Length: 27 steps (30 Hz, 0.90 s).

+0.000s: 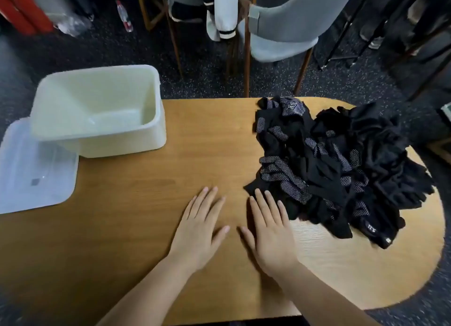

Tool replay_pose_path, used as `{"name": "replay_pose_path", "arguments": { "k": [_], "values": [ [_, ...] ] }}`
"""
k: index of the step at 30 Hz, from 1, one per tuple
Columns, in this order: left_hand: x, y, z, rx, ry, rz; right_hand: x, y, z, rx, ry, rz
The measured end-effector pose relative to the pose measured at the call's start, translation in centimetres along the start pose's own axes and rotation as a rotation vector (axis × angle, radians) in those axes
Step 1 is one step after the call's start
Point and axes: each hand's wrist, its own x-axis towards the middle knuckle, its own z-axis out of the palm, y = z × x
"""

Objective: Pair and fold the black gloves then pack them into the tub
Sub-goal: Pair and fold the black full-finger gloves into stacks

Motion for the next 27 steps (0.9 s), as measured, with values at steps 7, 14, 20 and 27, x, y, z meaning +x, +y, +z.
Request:
{"name": "replay_pose_path", "arguments": {
  "k": [7, 14, 20, 27],
  "values": [
    [-0.8, -0.2, 2.3, 0.060, 0.189, 0.065, -0.6, 0.6, 2.0, 0.005, 0.188, -0.094],
    [-1.9, -0.1, 3.3, 0.045, 0.362, 0.094, -1.9, 0.5, 2.5, 0.033, 0.285, -0.305],
    [-3.6, 0.5, 3.5, 0.063, 0.363, 0.230, -3.3, 0.0, 2.2, 0.111, 0.266, -0.455],
    [-4.7, 1.0, 4.0, 0.044, 0.395, 0.158, -3.2, 0.5, 3.1, 0.118, 0.386, -0.281]
  ]
}}
